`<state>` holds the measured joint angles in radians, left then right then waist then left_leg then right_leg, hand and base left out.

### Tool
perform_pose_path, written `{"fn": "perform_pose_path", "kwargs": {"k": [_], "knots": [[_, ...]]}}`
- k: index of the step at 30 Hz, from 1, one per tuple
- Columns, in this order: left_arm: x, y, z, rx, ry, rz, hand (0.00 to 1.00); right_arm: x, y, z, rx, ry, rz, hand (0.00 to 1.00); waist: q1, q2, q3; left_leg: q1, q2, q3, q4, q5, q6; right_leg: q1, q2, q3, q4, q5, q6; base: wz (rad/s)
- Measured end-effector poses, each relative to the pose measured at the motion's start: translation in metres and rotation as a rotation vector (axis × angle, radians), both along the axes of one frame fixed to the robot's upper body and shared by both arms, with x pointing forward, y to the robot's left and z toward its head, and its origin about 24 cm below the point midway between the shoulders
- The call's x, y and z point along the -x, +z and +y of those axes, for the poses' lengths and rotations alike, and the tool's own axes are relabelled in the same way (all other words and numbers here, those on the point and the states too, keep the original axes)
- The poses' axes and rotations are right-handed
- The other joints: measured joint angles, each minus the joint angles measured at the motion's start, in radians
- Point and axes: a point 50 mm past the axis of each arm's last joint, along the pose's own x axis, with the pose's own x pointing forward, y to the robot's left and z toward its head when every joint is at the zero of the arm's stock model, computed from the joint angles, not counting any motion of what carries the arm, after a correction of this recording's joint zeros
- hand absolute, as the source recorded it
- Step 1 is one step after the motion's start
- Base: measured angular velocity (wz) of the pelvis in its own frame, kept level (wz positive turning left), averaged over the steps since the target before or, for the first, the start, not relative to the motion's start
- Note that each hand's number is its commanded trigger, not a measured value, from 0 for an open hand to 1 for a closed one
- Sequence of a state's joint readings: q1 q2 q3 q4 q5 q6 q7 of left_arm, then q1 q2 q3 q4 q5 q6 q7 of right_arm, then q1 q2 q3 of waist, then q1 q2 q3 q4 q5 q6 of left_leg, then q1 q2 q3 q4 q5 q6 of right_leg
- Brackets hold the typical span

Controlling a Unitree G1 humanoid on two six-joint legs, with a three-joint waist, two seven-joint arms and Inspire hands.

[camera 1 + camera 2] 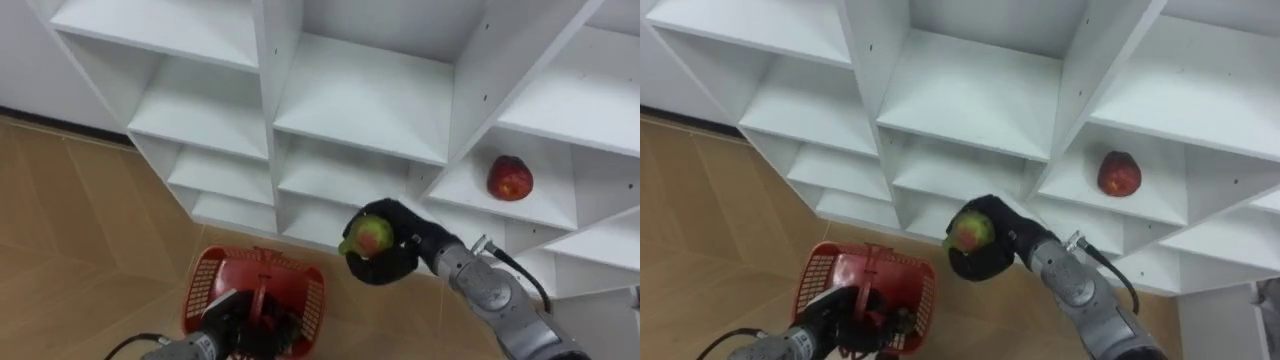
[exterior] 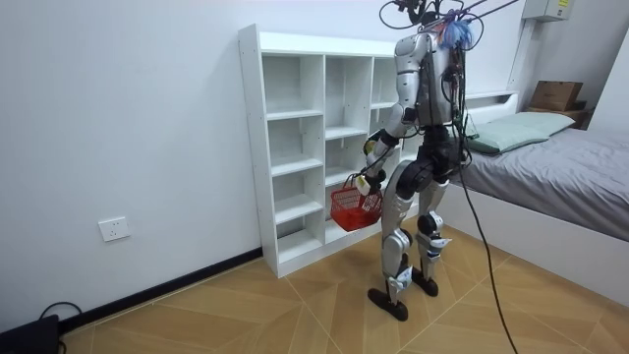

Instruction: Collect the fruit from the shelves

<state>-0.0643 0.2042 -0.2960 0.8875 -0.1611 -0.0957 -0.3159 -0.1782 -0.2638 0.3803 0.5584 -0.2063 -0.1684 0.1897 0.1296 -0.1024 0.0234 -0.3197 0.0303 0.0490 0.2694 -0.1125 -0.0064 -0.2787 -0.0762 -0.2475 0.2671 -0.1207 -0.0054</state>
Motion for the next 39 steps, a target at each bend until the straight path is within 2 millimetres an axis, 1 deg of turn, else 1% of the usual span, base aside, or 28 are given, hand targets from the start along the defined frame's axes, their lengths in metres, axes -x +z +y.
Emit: {"fn": "perform_pose_path", "kwargs": {"k": [2,4,6,9,11,12,14,21,24,29,30,31,34,39], "knots": [[0.000,0.000,-0.002,0.008,-0.003,-0.003,1.00,0.000,0.002,0.005,-0.018,0.015,-0.005,1.00,-0.009,0.001,0.0000,-0.002,0.000,0.003,-0.001,0.000,0.000,-0.006,0.000,0.000,0.004,0.000,0.000,-0.08],[0.000,-0.001,-0.003,0.013,-0.004,-0.006,1.00,-0.001,0.008,0.013,-0.048,0.034,-0.027,1.00,-0.021,0.003,0.0003,-0.002,0.001,0.003,-0.001,0.000,0.000,-0.006,0.000,0.000,0.004,0.000,0.000,0.00],[0.000,-0.001,-0.005,0.018,-0.004,-0.006,1.00,-0.002,0.011,0.017,-0.065,0.052,-0.034,1.00,-0.023,0.006,0.0003,-0.002,0.001,0.002,0.000,0.000,0.000,-0.005,0.000,0.000,0.004,0.000,0.000,0.00],[0.000,-0.001,-0.007,0.024,-0.007,-0.005,1.00,0.000,0.010,0.020,-0.072,0.069,-0.020,1.00,-0.028,0.016,0.0000,-0.002,0.000,0.000,0.002,0.000,0.000,-0.002,0.000,-0.002,0.001,0.000,0.000,0.01],[0.000,-0.002,-0.008,0.025,-0.006,-0.006,1.00,0.002,0.007,0.019,-0.070,0.068,-0.008,1.00,-0.029,0.023,-0.0018,-0.002,0.000,-0.002,0.002,0.000,0.001,0.001,0.001,-0.003,-0.005,0.001,0.001,0.02],[0.000,-0.002,-0.009,0.026,-0.004,-0.006,1.00,0.005,0.005,0.018,-0.070,0.064,0.001,1.00,-0.029,0.026,-0.0039,-0.003,0.000,-0.003,0.000,0.000,0.001,0.003,0.002,-0.002,-0.008,0.001,0.001,0.00],[-0.001,-0.001,-0.009,0.026,-0.003,-0.010,1.00,0.008,0.002,0.017,-0.069,0.060,0.014,1.00,-0.029,0.028,-0.0051,-0.002,0.000,-0.001,-0.002,0.000,0.001,0.001,0.002,-0.002,-0.009,0.001,0.001,0.00],[-0.001,-0.001,-0.012,0.030,-0.001,-0.019,1.00,0.016,-0.013,0.015,-0.042,0.059,0.079,1.00,-0.045,0.029,-0.0050,0.000,0.001,0.004,-0.012,0.000,0.001,-0.003,0.002,0.001,-0.012,0.001,0.001,-0.01],[-0.003,0.000,-0.013,0.032,-0.002,-0.024,1.00,0.017,-0.014,0.015,-0.038,0.062,0.085,1.00,-0.045,0.031,-0.0041,-0.004,0.002,0.006,-0.013,0.000,0.000,-0.007,0.003,0.001,-0.012,0.001,0.001,0.00],[-0.005,0.000,-0.016,0.031,-0.026,-0.028,1.00,0.019,-0.017,0.014,-0.031,0.052,0.092,1.00,-0.042,0.043,-0.0029,-0.013,0.001,0.006,-0.013,0.000,0.000,-0.015,0.003,0.000,-0.013,0.001,0.001,0.00],[-0.005,0.001,-0.017,0.030,-0.027,-0.029,1.00,0.019,-0.017,0.014,-0.029,0.052,0.093,1.00,-0.042,0.047,-0.0033,-0.016,0.002,0.006,-0.013,0.000,0.000,-0.019,0.003,0.000,-0.013,0.001,0.001,0.00],[-0.006,0.001,-0.017,0.030,-0.028,-0.030,1.00,0.019,-0.018,0.013,-0.026,0.047,0.093,1.00,-0.042,0.052,-0.0015,-0.016,0.002,0.006,-0.014,0.000,0.000,-0.020,0.003,0.000,-0.012,0.001,0.001,0.00],[-0.006,0.001,-0.016,0.032,-0.022,-0.034,1.00,0.021,-0.023,0.009,0.001,0.029,0.103,1.00,-0.043,0.062,-0.0021,-0.016,0.001,0.007,-0.017,0.000,0.000,-0.022,0.002,0.001,-0.010,0.001,0.001,0.00],[-0.008,0.003,-0.016,0.040,-0.021,-0.055,1.00,0.021,-0.026,0.004,0.076,0.042,0.092,1.00,-0.049,0.064,-0.0016,-0.016,0.001,0.008,-0.016,0.000,0.001,-0.022,0.000,0.001,-0.009,0.001,0.001,0.00]]}}
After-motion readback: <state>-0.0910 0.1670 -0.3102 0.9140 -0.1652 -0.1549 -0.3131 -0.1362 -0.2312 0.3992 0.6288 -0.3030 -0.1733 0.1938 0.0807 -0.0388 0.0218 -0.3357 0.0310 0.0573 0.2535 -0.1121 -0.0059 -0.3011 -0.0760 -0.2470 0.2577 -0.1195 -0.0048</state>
